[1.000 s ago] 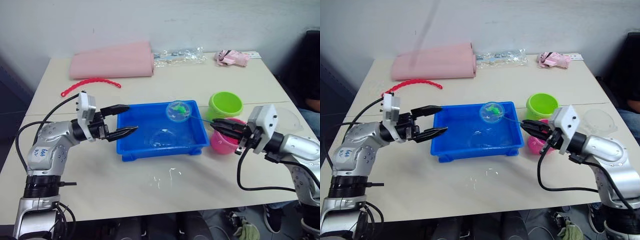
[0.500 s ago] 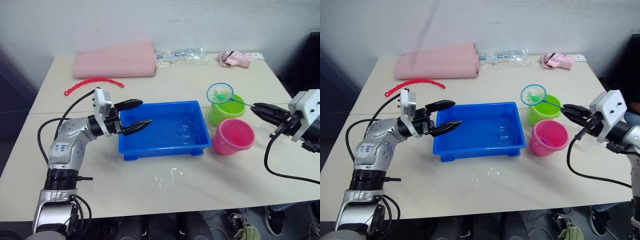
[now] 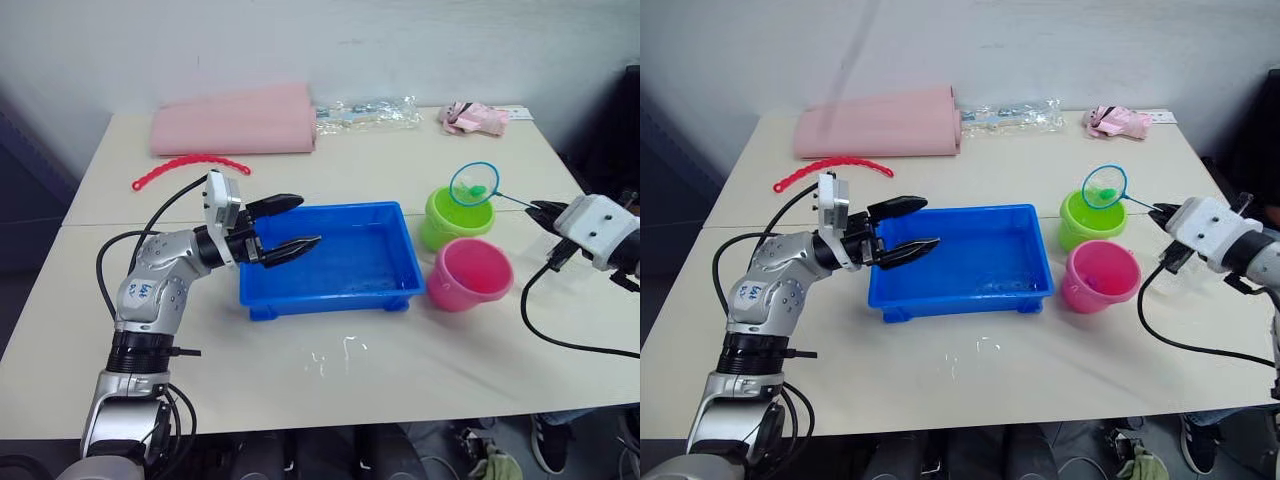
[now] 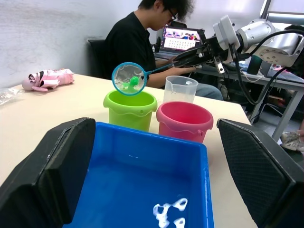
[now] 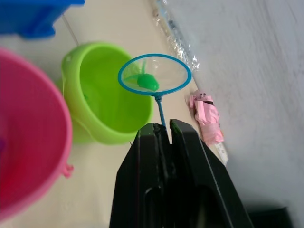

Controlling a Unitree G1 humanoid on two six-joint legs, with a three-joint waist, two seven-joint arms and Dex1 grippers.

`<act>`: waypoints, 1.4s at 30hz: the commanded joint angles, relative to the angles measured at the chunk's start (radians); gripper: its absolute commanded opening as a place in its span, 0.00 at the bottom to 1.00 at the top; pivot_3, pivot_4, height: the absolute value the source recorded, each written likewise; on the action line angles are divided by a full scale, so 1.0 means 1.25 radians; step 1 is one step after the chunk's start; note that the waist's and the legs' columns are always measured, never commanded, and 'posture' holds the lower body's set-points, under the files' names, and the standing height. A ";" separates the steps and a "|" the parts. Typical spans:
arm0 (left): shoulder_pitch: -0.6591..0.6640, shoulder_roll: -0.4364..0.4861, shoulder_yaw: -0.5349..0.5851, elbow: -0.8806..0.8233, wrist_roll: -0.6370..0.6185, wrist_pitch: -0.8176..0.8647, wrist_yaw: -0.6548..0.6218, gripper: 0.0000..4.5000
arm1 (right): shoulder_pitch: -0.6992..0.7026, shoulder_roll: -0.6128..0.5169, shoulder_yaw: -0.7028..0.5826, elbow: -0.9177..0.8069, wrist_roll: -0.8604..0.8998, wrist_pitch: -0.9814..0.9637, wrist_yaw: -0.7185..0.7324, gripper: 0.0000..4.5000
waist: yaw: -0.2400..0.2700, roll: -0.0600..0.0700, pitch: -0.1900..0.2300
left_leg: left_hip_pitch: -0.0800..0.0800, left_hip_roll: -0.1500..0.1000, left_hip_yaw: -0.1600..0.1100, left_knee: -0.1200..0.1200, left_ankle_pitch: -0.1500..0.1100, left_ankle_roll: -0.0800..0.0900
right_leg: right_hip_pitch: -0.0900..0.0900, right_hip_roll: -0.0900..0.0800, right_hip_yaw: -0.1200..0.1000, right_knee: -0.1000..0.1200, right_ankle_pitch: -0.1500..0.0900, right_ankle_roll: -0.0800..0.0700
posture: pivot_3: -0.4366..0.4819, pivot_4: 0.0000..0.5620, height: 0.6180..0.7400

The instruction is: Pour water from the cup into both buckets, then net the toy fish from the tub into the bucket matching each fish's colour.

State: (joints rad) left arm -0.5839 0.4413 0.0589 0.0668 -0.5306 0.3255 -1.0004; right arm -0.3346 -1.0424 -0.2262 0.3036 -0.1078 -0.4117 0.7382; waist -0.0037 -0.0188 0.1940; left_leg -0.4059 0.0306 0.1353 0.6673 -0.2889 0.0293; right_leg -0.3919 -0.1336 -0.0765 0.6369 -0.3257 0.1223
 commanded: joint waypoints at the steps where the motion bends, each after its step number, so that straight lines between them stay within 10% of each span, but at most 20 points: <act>1: -0.017 0.000 0.005 0.002 -0.001 -0.014 -0.009 0.99 | -0.018 -0.067 0.022 0.038 -0.135 -0.127 -0.105 0.00 | -0.001 0.000 0.000 | 0.000 0.000 0.000 0.000 0.000 0.000 | 0.000 0.000 0.000 0.000 0.000 0.000 | 0.48 0.27 1.00; 21: -0.018 0.003 -0.005 0.076 0.025 -0.048 -0.057 0.99 | -0.111 -0.148 0.151 0.133 -0.349 -0.283 -0.304 0.00 | -0.007 0.000 0.000 | 0.000 0.000 0.000 0.000 0.000 -0.001 | 0.000 0.000 0.001 0.000 0.000 0.000 | 0.48 0.27 1.00; 32: -0.010 0.170 0.103 0.096 -0.060 -0.021 -0.221 0.99 | 0.041 -0.047 0.003 -0.263 0.601 0.231 0.176 0.00 | -0.019 0.001 0.000 | 0.000 0.002 -0.002 0.000 0.000 -0.001 | 0.001 0.002 -0.001 0.001 0.000 0.000 | 0.48 0.27 1.00; 42: 0.175 0.308 0.190 -0.068 -0.107 -0.059 -0.385 0.99 | 0.136 0.039 0.144 -0.520 0.738 0.474 0.311 0.00 | -0.017 0.000 0.000 | 0.000 0.001 -0.005 0.000 -0.001 0.001 | 0.004 0.000 -0.003 0.000 0.000 0.000 | 0.48 0.27 1.00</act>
State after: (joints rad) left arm -0.4479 0.7857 0.2274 0.0901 -0.6065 0.2809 -1.3999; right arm -0.1953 -1.0340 -0.1123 -0.2659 0.8157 0.1637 1.0669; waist -0.0255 -0.0182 0.1944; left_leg -0.4054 0.0318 0.1293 0.6674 -0.2901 0.0301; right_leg -0.3876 -0.1338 -0.0806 0.6363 -0.3257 0.1221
